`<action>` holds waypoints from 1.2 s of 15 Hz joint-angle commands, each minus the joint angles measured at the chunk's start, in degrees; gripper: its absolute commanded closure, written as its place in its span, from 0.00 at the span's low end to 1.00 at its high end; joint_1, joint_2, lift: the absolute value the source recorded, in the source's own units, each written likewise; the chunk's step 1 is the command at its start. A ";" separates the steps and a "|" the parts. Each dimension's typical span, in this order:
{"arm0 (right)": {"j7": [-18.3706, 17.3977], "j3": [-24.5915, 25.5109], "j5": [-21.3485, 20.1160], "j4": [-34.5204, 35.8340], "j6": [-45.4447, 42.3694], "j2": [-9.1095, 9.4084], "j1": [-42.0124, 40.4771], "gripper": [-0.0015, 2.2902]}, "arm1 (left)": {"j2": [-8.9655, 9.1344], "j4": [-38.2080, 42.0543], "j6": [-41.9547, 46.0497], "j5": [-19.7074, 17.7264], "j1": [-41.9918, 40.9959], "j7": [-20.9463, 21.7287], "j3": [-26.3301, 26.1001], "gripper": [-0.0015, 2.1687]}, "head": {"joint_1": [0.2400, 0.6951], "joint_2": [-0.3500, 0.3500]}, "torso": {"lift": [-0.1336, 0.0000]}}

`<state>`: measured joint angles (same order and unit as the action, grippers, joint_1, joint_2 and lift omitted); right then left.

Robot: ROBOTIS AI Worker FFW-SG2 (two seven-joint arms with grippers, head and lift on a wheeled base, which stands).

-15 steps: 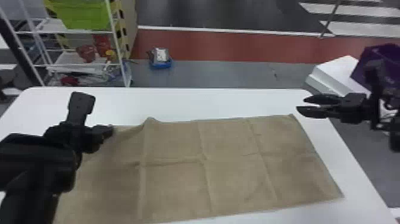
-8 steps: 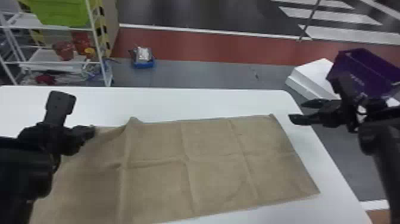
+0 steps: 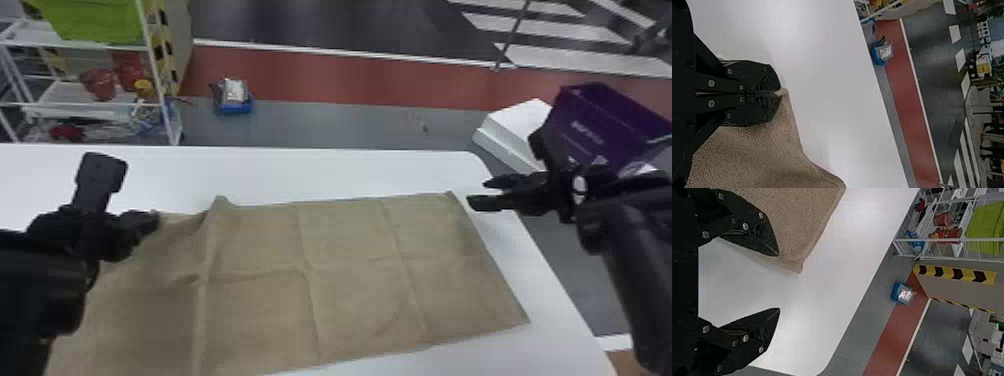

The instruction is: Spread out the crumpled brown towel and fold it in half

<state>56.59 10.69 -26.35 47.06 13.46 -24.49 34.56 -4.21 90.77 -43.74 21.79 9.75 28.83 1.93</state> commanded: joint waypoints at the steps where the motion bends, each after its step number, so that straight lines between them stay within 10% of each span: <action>1: -0.16 -1.11 -0.02 -1.10 0.04 0.67 0.60 0.21 | -0.01 -0.07 0.00 0.01 0.00 0.00 0.00 0.55 | 1.00 0.26 | 0.07; 18: -4.56 -6.47 -1.16 -10.68 -2.42 1.38 5.08 0.26 | -0.45 -0.25 1.76 0.01 -0.53 0.53 0.00 0.55 | 1.00 0.29 | 0.07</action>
<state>52.02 4.35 -27.47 36.46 10.88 -23.16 39.64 -4.66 90.54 -42.07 21.80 9.23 29.35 1.93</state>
